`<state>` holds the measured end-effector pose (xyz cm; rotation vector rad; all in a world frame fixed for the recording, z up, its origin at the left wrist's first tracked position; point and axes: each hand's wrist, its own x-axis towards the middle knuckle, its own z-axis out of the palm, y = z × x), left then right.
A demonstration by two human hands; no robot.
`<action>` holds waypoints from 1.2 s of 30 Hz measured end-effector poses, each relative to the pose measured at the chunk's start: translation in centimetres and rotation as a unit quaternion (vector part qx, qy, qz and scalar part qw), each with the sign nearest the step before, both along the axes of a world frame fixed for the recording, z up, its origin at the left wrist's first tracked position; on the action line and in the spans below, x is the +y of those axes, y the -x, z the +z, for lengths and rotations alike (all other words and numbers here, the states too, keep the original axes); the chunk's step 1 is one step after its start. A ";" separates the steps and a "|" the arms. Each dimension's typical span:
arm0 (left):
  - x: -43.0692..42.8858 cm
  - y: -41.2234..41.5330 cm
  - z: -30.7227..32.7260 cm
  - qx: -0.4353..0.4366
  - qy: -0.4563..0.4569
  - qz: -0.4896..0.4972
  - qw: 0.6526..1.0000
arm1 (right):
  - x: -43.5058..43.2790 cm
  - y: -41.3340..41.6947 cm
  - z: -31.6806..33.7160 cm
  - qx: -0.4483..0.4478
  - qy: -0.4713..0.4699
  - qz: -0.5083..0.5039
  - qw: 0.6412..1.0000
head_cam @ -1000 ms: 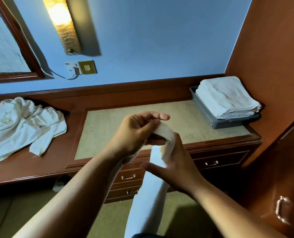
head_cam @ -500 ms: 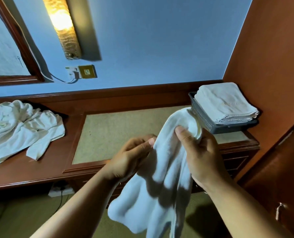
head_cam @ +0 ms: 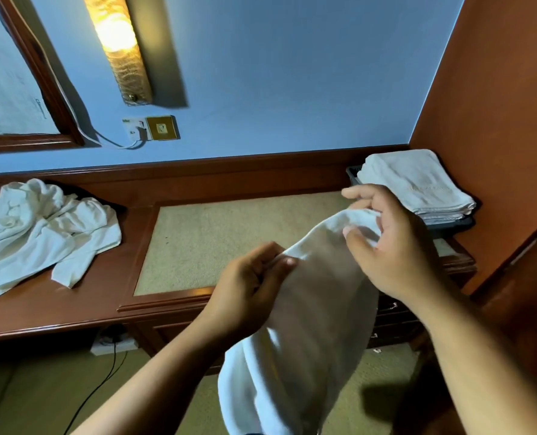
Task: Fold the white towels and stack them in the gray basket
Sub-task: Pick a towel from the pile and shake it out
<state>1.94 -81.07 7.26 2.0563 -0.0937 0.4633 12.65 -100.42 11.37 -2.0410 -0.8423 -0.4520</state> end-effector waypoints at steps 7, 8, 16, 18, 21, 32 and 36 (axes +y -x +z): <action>-0.3 0.2 1.0 -0.041 -0.132 -0.052 0.989 | -0.6 0.7 -1.8 -0.067 0.236 0.073 0.967; -0.2 0.3 0.9 -0.046 -0.139 -0.061 0.987 | -0.6 0.7 -2.3 -0.064 0.232 0.075 0.968; 0.9 0.6 0.9 -0.064 -0.148 -0.062 0.985 | 0.6 1.4 -4.2 0.052 0.120 0.089 0.987; 1.4 0.5 0.9 -0.076 -0.155 -0.063 0.983 | 0.7 1.4 -4.0 0.059 0.106 0.123 0.985; 2.4 0.5 0.6 -0.074 -0.138 -0.072 0.985 | 0.7 1.4 -3.6 0.022 0.120 0.153 0.981; 4.2 1.8 -13.7 0.270 -0.095 -0.042 0.957 | 2.6 1.3 -1.5 -0.153 0.119 0.116 0.974; 6.8 3.5 -19.7 0.427 -0.241 0.050 0.870 | 2.1 0.6 -0.8 -0.125 0.158 0.126 0.971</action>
